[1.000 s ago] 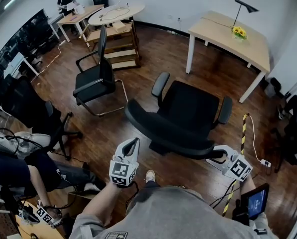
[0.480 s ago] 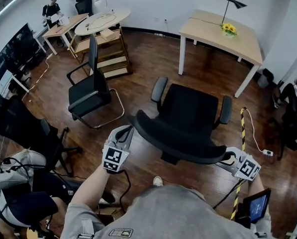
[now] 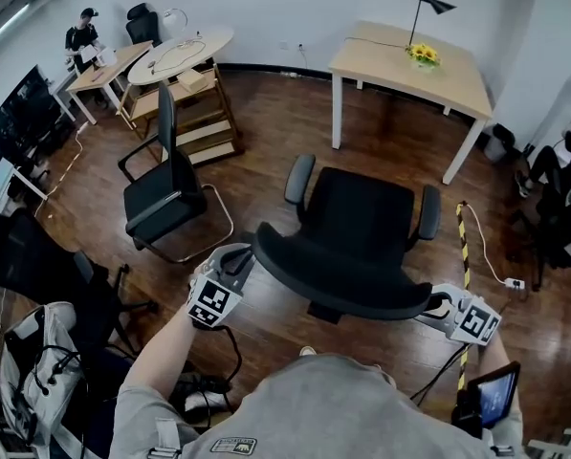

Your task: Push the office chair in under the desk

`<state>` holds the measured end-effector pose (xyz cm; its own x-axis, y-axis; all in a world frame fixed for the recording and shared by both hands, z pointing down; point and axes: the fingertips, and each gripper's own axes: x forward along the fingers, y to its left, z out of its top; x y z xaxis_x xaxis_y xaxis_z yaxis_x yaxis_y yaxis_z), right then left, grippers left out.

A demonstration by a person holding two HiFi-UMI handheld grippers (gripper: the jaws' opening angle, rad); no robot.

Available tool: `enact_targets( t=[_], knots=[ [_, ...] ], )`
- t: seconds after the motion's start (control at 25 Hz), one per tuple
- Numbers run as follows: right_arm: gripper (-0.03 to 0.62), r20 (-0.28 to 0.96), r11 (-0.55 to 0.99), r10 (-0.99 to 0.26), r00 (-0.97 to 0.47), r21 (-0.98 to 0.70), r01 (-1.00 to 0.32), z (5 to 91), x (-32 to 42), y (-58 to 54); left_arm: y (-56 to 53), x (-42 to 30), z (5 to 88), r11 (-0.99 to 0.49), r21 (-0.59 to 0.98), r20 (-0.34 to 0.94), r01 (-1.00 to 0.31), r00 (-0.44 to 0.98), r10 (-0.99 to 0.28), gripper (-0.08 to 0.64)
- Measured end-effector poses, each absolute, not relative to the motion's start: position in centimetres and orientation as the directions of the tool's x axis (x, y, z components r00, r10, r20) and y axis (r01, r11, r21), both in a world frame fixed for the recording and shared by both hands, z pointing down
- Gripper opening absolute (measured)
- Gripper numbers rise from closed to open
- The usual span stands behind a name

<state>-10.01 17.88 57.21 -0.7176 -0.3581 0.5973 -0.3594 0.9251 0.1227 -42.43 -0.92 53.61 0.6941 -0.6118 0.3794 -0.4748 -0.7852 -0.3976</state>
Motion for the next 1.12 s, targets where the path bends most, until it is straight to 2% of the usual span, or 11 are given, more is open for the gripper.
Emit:
enact_targets(
  t=[0.16,0.24,0.48,0.72,0.92,1.12],
  knots=[
    [0.141,0.600,0.925,-0.356,-0.716,0.118,-0.361,57.6,-10.4,17.8,-1.5,-43.0,53.7,-0.851,-0.424,0.478,-0.309,0.722,-0.500,0.157],
    [0.141,0.602,0.926,-0.353,-0.716,0.115,-0.360,57.6,-10.6,17.8,-1.2,-43.0,54.1,-0.876,-0.442,0.555,-0.193,0.708,-0.437,0.189],
    [0.141,0.615,0.923,-0.352,-0.705,0.104,-0.370,57.6,-10.7,17.8,-1.1,-41.6,56.1,-0.873,-0.484,0.688,0.055,0.641,-0.341,0.193],
    [0.140,0.641,0.919,-0.361,-0.677,0.120,-0.376,57.7,-10.9,17.7,-1.2,-39.7,59.0,-0.808,-0.522,0.762,0.273,0.574,-0.298,0.189],
    [0.137,0.649,0.914,-0.373,-0.663,0.133,-0.384,57.8,-11.3,17.5,-0.9,-40.1,59.3,-0.788,-0.514,0.781,0.339,0.566,-0.265,0.170],
    [0.137,0.642,0.921,-0.364,-0.675,0.140,-0.363,57.7,-12.0,16.9,-1.2,-40.7,59.2,-0.790,-0.512,0.783,0.336,0.560,-0.269,0.166]
  ],
)
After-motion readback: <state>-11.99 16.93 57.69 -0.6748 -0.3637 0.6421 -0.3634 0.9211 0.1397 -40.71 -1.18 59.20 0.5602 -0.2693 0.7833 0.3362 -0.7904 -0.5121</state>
